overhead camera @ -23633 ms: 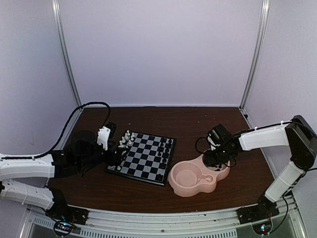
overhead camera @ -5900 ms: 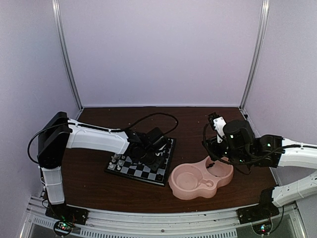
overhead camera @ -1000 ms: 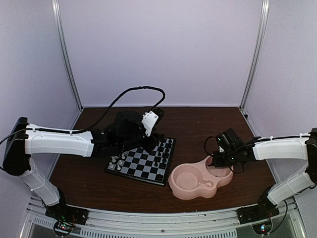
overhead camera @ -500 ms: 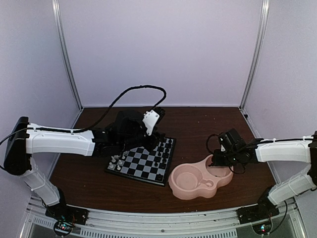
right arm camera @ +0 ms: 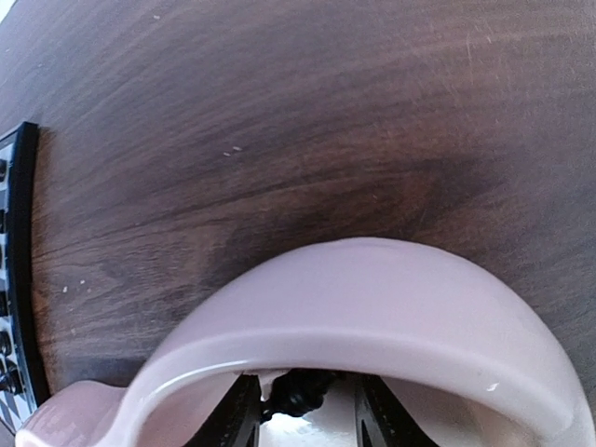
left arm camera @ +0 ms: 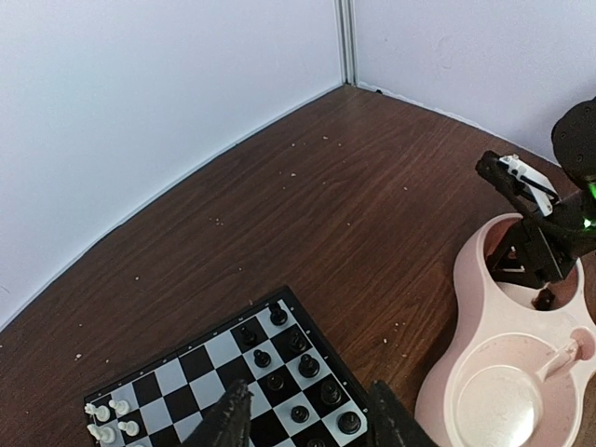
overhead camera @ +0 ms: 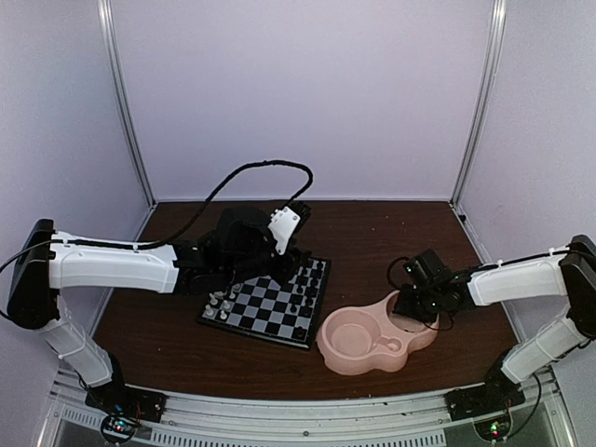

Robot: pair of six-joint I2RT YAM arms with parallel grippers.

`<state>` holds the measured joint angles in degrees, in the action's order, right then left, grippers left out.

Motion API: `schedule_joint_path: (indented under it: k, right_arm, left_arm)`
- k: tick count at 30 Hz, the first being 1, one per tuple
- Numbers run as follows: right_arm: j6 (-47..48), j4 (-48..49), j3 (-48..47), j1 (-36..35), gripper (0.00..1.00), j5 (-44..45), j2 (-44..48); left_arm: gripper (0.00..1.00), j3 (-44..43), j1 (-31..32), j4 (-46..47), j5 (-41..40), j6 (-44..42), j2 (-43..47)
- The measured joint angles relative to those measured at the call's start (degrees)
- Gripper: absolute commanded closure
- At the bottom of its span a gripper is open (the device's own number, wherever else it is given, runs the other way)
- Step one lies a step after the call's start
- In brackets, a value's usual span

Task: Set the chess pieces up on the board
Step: Adjust the chess pile in the storage box.

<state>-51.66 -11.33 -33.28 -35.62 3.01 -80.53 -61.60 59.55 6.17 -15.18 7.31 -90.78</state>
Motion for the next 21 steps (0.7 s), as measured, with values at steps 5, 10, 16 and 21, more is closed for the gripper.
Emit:
schedule_joint_path:
  k: [5,10,16,21]
  right_arm:
    - [-2.91,-0.70,-1.70,0.00,0.66,0.94,-2.14]
    - [-4.11,-1.25,-2.69,0.00,0.73,1.84,-3.17]
    - [-4.26,-2.62,-2.75,0.00,0.76,2.56,-2.89]
    - [-4.22,-5.88,-2.75,0.00,0.78,4.20,-0.55]
  left_arm:
    - [0.57,0.00,0.00,0.00,-0.02,-0.02,0.00]
    - [0.57,0.00,0.00,0.02,-0.02,-0.20,0.00]
    - [0.57,0.00,0.00,0.07,-0.04,-0.31,0.00]
    - [0.56,0.00,0.00,0.09,-0.04,-0.37,0.00]
